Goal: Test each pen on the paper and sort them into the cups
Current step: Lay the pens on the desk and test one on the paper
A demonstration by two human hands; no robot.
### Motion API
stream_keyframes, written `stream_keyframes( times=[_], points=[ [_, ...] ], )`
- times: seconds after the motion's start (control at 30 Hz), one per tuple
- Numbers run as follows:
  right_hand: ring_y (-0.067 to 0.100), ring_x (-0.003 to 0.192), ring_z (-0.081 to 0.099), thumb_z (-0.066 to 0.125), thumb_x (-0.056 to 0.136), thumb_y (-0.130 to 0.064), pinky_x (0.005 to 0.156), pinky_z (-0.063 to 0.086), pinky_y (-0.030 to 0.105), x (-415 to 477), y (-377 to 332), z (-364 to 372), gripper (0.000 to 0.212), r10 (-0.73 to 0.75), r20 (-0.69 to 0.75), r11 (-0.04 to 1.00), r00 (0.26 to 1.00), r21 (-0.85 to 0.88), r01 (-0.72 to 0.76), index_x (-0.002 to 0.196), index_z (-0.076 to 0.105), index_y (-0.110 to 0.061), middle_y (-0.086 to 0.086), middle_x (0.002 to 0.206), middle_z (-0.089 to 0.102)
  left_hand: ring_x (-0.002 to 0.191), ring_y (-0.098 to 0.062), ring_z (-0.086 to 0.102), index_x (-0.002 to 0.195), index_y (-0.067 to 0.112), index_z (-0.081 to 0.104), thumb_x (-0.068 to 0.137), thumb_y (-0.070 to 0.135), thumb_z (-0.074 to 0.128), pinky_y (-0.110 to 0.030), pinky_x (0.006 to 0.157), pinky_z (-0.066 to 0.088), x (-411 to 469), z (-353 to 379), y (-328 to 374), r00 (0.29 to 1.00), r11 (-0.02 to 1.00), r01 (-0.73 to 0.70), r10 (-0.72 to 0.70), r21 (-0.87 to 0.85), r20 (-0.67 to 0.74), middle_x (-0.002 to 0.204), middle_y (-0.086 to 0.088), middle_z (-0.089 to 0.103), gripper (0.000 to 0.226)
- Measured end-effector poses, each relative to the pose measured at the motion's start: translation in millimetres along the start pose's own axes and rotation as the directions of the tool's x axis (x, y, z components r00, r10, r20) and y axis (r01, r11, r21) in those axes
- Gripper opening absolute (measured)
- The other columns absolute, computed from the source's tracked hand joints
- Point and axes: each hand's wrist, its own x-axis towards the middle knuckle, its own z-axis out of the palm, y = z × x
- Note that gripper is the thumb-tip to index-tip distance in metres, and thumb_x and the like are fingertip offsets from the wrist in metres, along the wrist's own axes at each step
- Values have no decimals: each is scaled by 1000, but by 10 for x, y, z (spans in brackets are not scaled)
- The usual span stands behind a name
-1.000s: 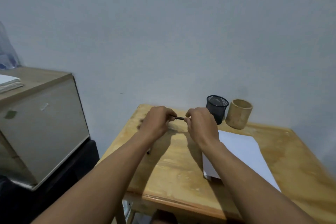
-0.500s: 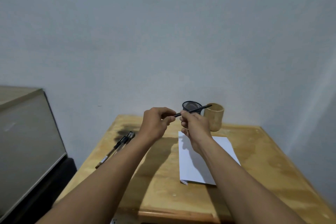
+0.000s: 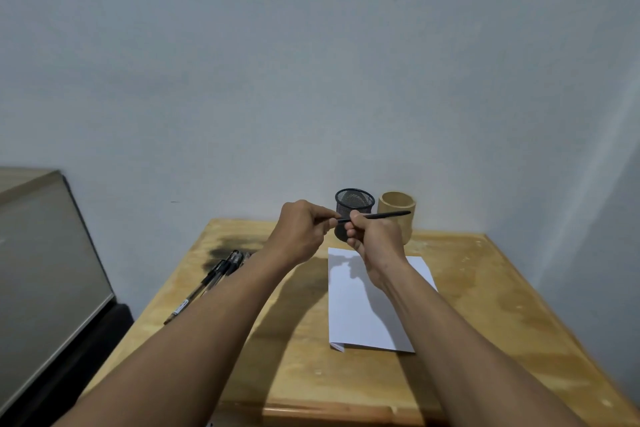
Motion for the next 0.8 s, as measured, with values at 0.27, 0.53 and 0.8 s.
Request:
stream_keyframes(
  times=[0.27, 0.53, 0.8],
  points=[
    [11, 58, 53, 64, 94, -11, 53, 45, 25, 210, 152, -229, 10, -48, -66, 998, 997, -52, 45, 86, 67, -7, 4, 72, 64, 62, -9, 61, 98, 15, 80, 89, 11, 71, -21, 65, 51, 120, 51, -297, 991, 989, 133, -134, -66, -16, 68, 2, 71, 13],
    [18, 67, 61, 61, 97, -19, 53, 48, 30, 285, 564, -357, 18, -6, -120, 974, 993, -227, -21, 95, 71, -5, 12, 82, 75, 84, -7, 65, 103, 13, 79, 91, 8, 66, -3, 67, 39, 214, 371, -599, 977, 977, 213, -213, 29, -19, 95, 1, 78, 18],
    [18, 64, 59, 59, 99, -16, 52, 47, 27, 320, 683, -500, 18, -11, -77, 973, 997, -230, -7, 97, 71, -3, 12, 78, 71, 90, -15, 66, 94, 23, 80, 87, 20, 73, -27, 80, 51, 332, 700, -792, 965, 951, 237, -253, 200, 63, 93, 5, 77, 11]
  ],
)
